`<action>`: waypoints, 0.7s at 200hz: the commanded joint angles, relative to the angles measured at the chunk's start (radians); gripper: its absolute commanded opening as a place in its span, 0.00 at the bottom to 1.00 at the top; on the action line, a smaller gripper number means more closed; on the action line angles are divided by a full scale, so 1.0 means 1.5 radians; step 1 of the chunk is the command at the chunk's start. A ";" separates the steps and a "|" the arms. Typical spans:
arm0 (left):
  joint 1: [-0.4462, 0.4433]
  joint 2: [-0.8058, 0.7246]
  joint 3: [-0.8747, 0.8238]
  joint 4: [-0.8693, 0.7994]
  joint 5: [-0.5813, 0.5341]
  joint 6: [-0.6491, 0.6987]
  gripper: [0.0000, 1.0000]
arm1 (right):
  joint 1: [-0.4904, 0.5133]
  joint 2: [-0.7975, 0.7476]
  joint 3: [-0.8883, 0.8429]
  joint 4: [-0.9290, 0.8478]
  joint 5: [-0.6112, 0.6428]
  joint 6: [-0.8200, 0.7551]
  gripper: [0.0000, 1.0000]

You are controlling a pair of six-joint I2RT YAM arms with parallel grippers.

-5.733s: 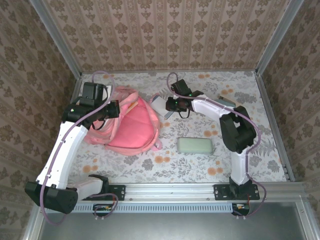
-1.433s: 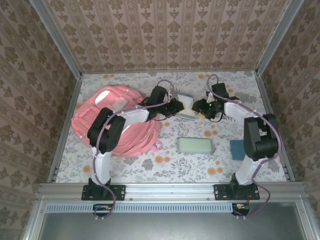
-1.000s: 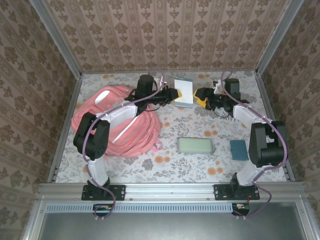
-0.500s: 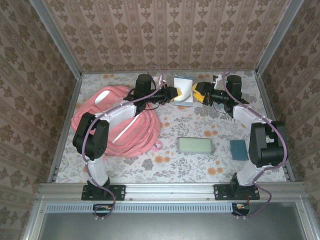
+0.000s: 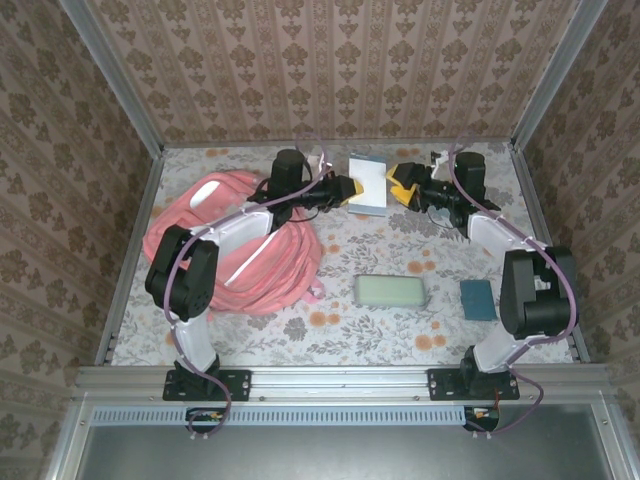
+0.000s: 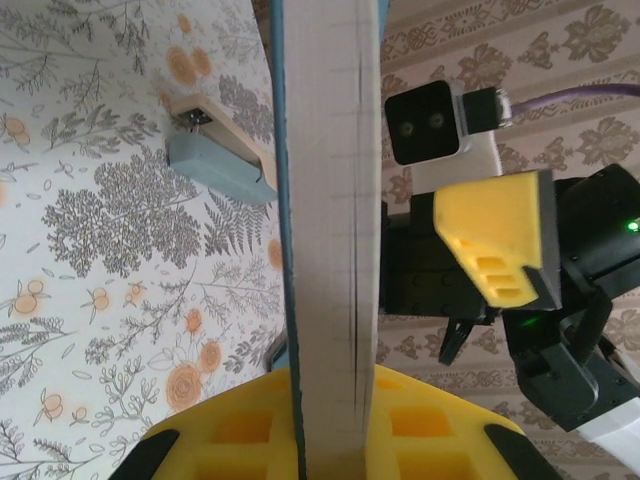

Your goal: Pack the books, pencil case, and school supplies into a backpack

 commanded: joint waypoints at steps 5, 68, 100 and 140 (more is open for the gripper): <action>-0.004 -0.035 -0.003 0.018 0.021 0.008 0.00 | -0.002 -0.029 0.003 -0.004 0.040 -0.011 0.63; -0.010 -0.038 0.002 0.029 0.030 0.000 0.00 | 0.041 0.010 0.030 0.008 -0.017 -0.008 0.61; -0.013 -0.042 0.001 0.037 0.035 -0.005 0.00 | 0.044 0.027 0.021 0.090 -0.046 0.042 0.50; -0.016 -0.039 0.000 0.065 0.040 -0.026 0.00 | 0.052 0.044 0.033 0.129 -0.083 0.070 0.41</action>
